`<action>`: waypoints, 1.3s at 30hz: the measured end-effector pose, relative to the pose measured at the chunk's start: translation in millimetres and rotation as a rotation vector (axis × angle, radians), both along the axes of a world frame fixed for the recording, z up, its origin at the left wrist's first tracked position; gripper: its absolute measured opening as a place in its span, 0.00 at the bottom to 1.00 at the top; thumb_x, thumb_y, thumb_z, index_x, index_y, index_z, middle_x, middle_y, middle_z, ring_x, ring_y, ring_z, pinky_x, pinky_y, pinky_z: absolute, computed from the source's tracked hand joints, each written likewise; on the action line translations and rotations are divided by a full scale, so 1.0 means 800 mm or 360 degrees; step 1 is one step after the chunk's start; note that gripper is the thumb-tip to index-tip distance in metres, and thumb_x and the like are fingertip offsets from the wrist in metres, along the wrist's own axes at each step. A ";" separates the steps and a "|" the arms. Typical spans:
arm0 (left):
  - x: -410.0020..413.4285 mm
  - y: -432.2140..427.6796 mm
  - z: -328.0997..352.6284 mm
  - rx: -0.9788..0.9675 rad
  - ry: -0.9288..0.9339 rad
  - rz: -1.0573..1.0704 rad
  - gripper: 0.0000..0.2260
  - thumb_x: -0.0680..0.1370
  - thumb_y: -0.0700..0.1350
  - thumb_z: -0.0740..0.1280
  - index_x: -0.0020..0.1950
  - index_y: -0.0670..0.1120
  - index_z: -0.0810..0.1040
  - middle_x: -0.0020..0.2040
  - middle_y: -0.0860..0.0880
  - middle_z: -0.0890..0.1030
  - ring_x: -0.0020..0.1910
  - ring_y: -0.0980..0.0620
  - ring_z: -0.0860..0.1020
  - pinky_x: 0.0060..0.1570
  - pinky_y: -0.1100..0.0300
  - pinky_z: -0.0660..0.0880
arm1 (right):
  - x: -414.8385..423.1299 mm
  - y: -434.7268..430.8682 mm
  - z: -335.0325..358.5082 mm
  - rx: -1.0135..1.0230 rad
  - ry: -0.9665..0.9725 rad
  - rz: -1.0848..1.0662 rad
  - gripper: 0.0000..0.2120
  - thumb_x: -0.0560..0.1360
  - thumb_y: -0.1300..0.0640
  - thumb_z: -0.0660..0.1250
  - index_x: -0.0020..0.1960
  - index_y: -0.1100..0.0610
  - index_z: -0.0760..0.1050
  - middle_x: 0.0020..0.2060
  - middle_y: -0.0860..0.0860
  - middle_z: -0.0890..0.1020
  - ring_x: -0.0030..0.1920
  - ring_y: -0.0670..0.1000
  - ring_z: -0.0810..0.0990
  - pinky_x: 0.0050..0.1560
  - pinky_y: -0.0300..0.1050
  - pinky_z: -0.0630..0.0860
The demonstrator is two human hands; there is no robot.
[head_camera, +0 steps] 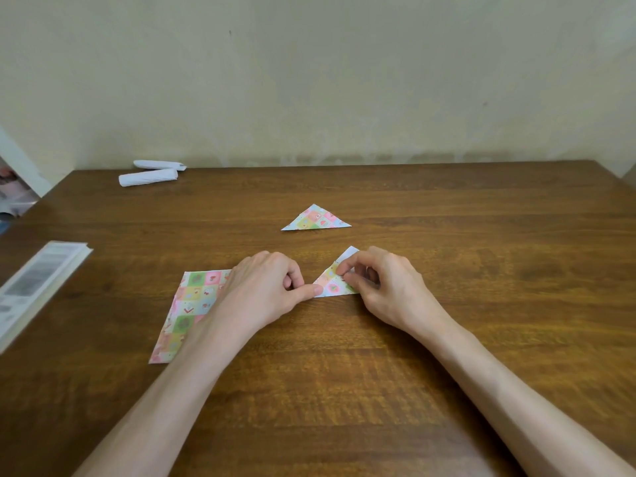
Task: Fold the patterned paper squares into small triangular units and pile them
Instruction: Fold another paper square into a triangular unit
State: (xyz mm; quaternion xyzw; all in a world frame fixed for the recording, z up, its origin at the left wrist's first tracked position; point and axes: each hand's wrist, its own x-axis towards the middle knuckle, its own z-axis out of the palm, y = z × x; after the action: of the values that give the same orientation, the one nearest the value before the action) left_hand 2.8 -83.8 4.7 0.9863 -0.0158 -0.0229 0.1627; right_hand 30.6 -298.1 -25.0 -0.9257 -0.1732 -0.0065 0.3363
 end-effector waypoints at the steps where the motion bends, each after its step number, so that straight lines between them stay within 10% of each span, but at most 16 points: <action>1: 0.000 0.000 -0.001 0.0000 0.0007 -0.0002 0.16 0.74 0.68 0.70 0.36 0.58 0.78 0.39 0.59 0.77 0.47 0.57 0.75 0.44 0.57 0.71 | -0.001 0.000 0.000 -0.0010 -0.0003 -0.0001 0.06 0.81 0.52 0.68 0.52 0.42 0.81 0.42 0.42 0.76 0.43 0.43 0.74 0.47 0.49 0.74; 14: 0.001 0.015 -0.002 -0.0309 0.0084 -0.0315 0.09 0.80 0.52 0.72 0.57 0.66 0.82 0.52 0.61 0.74 0.57 0.61 0.71 0.58 0.59 0.68 | -0.002 0.000 -0.002 -0.0016 -0.0066 -0.0031 0.05 0.78 0.49 0.70 0.51 0.39 0.82 0.48 0.41 0.71 0.49 0.41 0.73 0.49 0.50 0.76; 39: 0.012 0.029 -0.022 -0.0511 0.0061 -0.0556 0.07 0.80 0.52 0.71 0.58 0.63 0.81 0.58 0.64 0.73 0.67 0.62 0.67 0.70 0.59 0.65 | -0.008 0.024 -0.008 -0.0327 -0.0173 -0.0102 0.25 0.64 0.24 0.65 0.49 0.41 0.68 0.51 0.41 0.68 0.54 0.47 0.68 0.51 0.44 0.68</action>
State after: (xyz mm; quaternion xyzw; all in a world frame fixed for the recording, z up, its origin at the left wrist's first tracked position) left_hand 12.1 -60.9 -12.8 0.9294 -0.1865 -0.0666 0.3114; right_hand 24.1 -279.0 -31.2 -0.9586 -0.1613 -0.0498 0.2294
